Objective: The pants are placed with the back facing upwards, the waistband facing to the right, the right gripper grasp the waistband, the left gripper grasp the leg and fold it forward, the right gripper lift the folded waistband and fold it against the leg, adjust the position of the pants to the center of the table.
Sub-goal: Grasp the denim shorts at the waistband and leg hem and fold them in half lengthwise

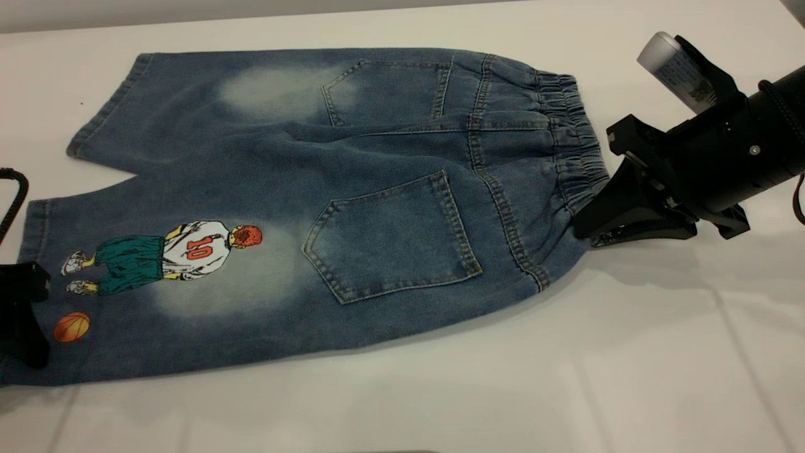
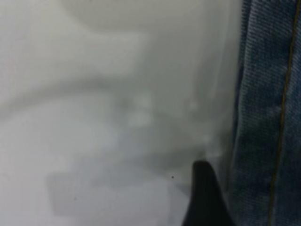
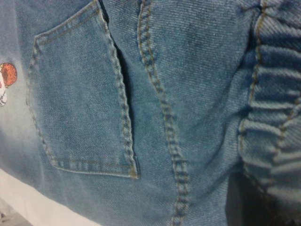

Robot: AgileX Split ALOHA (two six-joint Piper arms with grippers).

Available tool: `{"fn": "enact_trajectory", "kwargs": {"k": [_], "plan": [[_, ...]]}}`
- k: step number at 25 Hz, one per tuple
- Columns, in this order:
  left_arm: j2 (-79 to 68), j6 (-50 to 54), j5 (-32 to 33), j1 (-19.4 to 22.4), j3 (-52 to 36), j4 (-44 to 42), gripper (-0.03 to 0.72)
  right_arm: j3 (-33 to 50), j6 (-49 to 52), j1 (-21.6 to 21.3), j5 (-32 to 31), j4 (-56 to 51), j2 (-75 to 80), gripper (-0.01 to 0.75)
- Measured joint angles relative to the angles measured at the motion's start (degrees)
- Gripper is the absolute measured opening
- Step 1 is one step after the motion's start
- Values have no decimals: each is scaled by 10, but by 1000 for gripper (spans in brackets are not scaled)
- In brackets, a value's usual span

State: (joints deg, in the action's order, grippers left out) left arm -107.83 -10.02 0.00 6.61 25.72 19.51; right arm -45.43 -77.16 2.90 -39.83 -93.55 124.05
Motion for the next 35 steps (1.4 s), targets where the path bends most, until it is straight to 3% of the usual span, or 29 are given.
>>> {"fn": "enact_trajectory", "kwargs": {"k": [3, 6, 8, 13, 23, 35], "plan": [[-2, 0, 0, 0, 2, 0, 318, 0, 0, 0, 0, 0, 0, 68], [-3, 0, 4, -1, 5, 3, 140, 0, 0, 0, 0, -1, 0, 69], [-3, 0, 8, -4, 5, 5, 64, 0, 0, 0, -1, -2, 0, 69], [14, 0, 38, -4, 8, 6, 55, 0, 0, 0, -2, -2, -1, 42], [188, 0, 144, -4, 67, 4, 55, 0, 0, 0, -7, -2, -77, 39], [205, 0, 169, -4, 204, 3, 55, -41, 18, 0, 33, -12, -123, 39]]}}
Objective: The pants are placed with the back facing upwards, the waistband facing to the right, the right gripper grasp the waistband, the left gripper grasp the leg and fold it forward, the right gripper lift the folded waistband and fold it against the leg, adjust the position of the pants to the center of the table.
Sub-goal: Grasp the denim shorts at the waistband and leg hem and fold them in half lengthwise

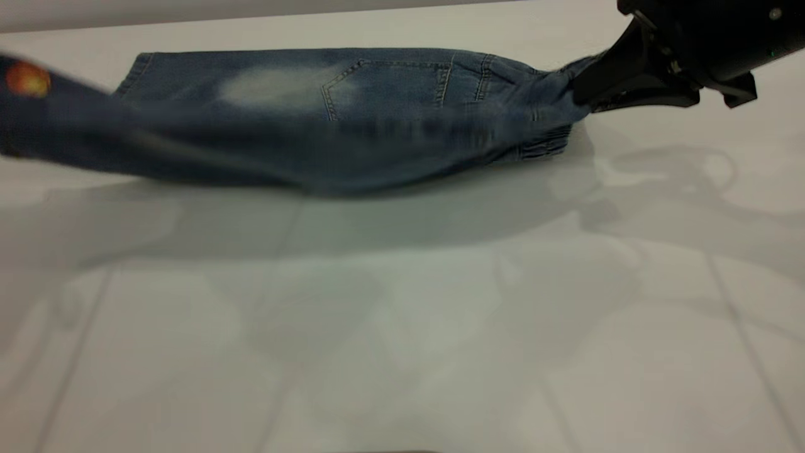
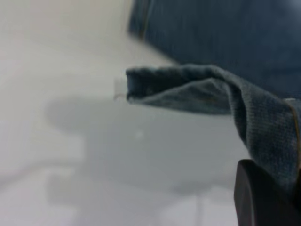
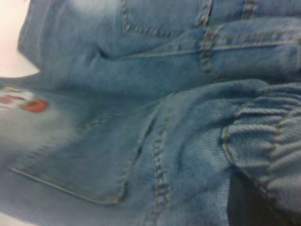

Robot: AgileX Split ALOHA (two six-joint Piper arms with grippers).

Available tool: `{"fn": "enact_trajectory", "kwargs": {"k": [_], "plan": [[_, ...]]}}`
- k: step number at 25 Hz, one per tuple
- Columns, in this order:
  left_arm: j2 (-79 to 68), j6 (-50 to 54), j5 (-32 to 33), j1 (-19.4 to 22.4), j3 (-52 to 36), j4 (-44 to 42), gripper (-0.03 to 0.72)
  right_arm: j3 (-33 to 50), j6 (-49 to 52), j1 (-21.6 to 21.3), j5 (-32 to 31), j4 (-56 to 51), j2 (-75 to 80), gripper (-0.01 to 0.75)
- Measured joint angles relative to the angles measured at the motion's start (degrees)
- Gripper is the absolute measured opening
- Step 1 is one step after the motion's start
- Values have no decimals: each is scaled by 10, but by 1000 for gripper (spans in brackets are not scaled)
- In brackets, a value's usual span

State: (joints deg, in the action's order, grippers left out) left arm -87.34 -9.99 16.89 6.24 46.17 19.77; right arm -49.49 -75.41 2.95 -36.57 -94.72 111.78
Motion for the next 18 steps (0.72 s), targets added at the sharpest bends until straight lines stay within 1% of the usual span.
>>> {"fn": "enact_trajectory", "kwargs": {"k": [4, 13, 18], "plan": [[-24, -3, 2, 0, 48, 0, 55, -22, 18, 0, 30, -7, 1, 39], [-141, -19, -3, -1, 111, 0, 55, -99, 33, 0, 35, -11, 64, 39], [-192, -31, -35, -30, 168, -1, 55, -146, 32, 0, 51, -27, 98, 39]]}}
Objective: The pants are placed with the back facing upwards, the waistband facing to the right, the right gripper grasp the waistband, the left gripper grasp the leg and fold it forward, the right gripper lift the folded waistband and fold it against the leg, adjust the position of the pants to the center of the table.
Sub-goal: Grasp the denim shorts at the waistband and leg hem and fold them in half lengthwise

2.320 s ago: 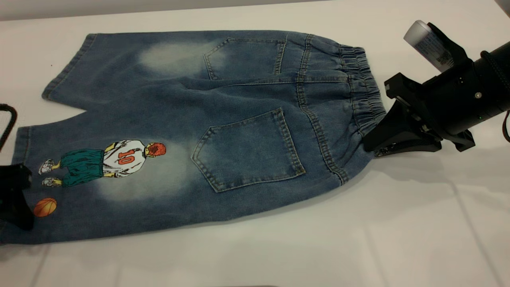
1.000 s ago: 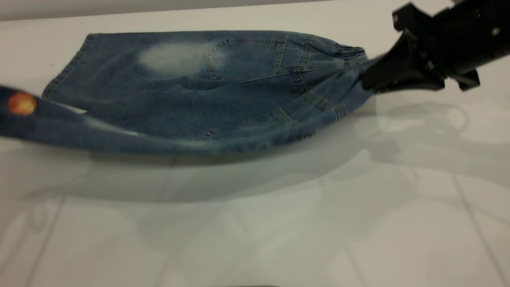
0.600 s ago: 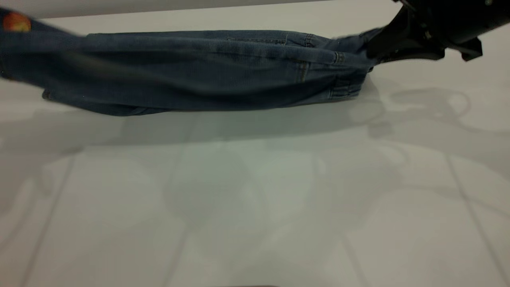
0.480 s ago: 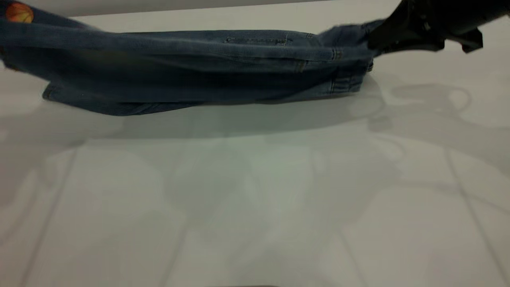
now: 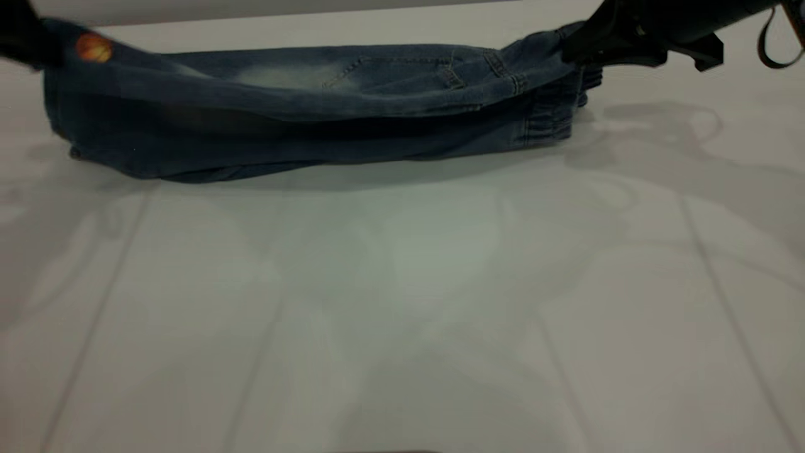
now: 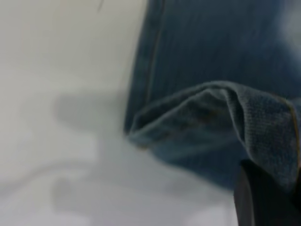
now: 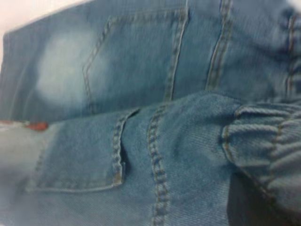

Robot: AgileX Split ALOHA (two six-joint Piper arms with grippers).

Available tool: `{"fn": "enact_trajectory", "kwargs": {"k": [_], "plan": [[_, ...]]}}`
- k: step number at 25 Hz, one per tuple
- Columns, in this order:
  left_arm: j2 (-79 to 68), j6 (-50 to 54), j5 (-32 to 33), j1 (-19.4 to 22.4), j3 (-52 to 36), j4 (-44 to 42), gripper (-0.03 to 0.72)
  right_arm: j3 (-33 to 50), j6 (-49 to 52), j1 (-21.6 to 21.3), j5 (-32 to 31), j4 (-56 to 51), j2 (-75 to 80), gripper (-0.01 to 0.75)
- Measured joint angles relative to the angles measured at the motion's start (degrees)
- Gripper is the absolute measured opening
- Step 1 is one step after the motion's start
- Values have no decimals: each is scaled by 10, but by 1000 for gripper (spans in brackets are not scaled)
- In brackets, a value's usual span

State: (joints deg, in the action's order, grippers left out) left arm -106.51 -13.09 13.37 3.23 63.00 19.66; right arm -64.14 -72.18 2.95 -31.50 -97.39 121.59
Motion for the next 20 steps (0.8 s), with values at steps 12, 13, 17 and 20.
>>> {"fn": "enact_trajectory", "kwargs": {"k": [12, 13, 17, 20], "plan": [[-101, -73, -114, -57, 66, -1, 55, -71, -50, 0, 37, -57, 66, 46], [-105, -73, -119, -57, 66, -1, 55, -78, -50, 0, 37, -57, 73, 49], [-112, -92, -143, -57, 66, -1, 55, -103, -50, 0, 37, -57, 85, 102], [-114, -122, -162, -57, 66, -1, 61, -120, -50, 0, 37, -59, 86, 211]]}}
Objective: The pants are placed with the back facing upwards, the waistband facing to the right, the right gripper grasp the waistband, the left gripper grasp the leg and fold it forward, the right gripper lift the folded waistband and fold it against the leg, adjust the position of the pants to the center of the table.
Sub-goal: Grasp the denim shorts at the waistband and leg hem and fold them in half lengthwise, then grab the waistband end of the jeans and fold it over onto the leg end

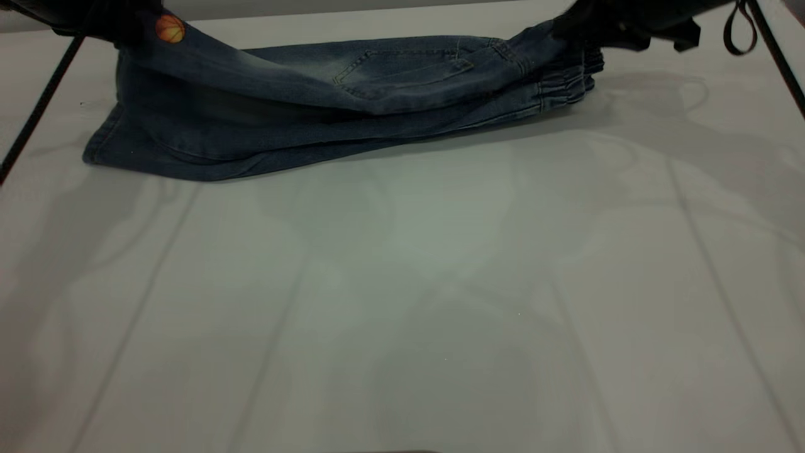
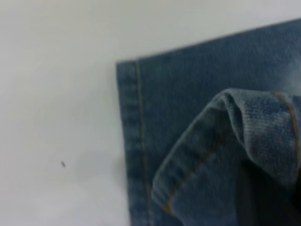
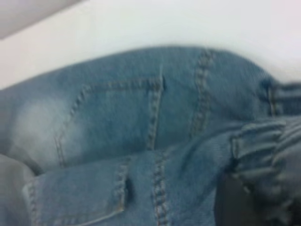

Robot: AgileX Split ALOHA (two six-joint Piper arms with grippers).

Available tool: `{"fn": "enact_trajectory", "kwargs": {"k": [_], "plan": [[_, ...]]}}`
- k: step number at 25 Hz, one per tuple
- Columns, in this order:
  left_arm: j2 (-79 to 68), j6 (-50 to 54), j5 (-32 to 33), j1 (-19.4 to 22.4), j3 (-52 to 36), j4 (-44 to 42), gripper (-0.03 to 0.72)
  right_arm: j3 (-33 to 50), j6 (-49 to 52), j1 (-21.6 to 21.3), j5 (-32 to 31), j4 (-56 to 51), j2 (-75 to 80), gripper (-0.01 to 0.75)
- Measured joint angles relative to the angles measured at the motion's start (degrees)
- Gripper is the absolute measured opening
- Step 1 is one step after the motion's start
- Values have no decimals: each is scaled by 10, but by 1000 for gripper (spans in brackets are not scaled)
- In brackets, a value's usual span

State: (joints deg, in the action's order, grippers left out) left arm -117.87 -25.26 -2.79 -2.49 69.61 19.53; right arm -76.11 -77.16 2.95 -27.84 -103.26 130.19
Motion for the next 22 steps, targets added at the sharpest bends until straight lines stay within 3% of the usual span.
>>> {"fn": "enact_trajectory", "kwargs": {"k": [4, 8, 13, 16, 19, 22], "plan": [[0, -26, -7, 0, 0, 0, 114, -10, 0, 0, -5, 0, 0, 422], [0, -68, -29, 0, 0, 0, 249, -17, 0, -3, -21, 0, 0, 568], [0, -155, -69, 0, 0, 1, 422, -27, 21, -26, -49, 2, 0, 583], [0, -180, -79, 0, 0, 3, 477, -27, 48, -42, -63, 27, 0, 581], [2, -179, -40, 0, 1, 4, 490, -27, 103, -55, -89, 86, 0, 580], [8, -154, 58, 0, 8, 4, 491, -27, 193, -68, -132, 173, 0, 580]]}}
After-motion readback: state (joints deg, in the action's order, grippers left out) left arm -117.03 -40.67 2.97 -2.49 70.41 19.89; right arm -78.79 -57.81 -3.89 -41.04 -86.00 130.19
